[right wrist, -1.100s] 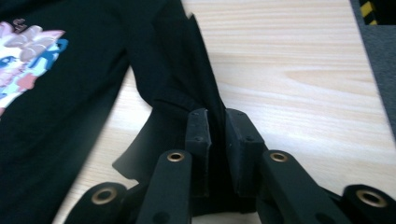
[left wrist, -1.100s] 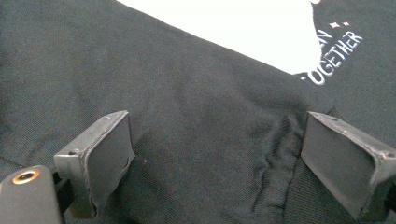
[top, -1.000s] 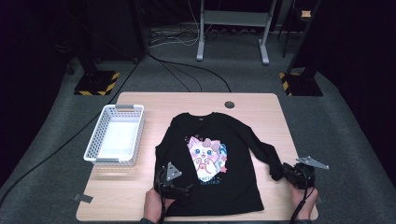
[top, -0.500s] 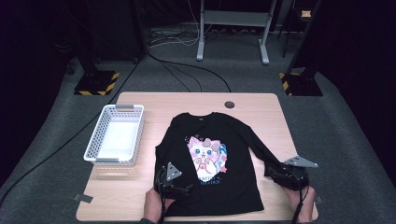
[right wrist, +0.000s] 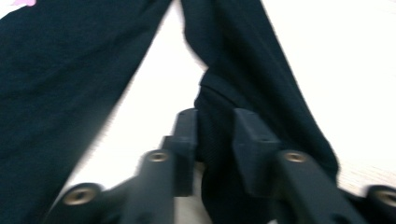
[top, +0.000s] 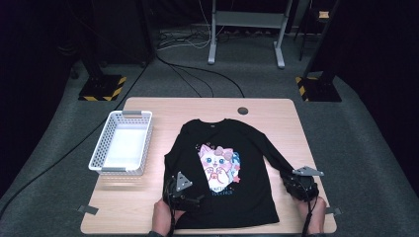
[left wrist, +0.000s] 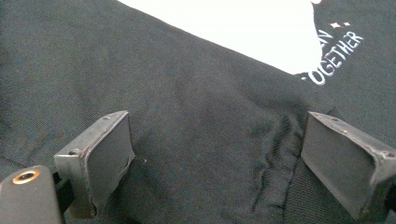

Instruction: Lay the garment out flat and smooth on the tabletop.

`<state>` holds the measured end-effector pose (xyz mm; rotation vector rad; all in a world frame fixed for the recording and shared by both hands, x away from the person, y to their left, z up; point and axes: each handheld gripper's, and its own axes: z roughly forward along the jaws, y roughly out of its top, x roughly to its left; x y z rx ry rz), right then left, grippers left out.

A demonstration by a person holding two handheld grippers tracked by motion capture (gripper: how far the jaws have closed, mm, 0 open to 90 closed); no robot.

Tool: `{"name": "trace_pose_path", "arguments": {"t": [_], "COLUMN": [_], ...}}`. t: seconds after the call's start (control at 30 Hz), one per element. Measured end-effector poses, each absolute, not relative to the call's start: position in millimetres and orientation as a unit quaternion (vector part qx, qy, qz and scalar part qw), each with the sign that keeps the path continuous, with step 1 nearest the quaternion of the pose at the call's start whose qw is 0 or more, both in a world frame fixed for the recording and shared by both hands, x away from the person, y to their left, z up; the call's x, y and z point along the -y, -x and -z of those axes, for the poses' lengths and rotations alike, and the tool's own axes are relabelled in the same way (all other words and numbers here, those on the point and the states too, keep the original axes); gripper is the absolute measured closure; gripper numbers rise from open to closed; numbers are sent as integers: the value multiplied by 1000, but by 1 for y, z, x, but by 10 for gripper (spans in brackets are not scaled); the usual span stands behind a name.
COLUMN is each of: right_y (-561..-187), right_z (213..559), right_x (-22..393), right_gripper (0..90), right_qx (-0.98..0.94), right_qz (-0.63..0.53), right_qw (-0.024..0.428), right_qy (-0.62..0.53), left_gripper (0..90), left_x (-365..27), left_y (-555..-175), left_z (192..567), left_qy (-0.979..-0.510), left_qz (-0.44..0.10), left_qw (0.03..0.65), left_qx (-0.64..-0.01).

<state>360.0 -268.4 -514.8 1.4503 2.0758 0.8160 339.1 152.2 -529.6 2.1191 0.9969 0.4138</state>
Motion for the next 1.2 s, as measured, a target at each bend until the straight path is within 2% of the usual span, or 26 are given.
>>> {"name": "trace_pose_path", "arguments": {"t": [0.17,0.57,1.0,1.03,1.2], "right_y": [-357,-345,-351,-353,-353], "right_z": [515,490,488,488,482], "right_x": [276,314,346,348,353], "right_gripper": [811,812,797,790,621], "right_qx": [-741,-677,-634,-634,-615], "right_qz": [-308,-343,-318,-314,-301], "right_qw": [244,302,338,342,357], "right_qy": [-545,-577,-618,-619,-635], "left_gripper": [93,93,93,93,93], "left_x": [-152,-152,-152,-152,-152], "left_y": [-339,-339,-339,-339,-339], "left_z": [530,530,530,530,530], "left_qy": [-827,-827,-827,-827,-827], "left_qz": [-162,-162,-162,-162,-162], "left_qw": [372,373,372,372,372], "left_qx": [-388,-389,-389,-389,-389]}}
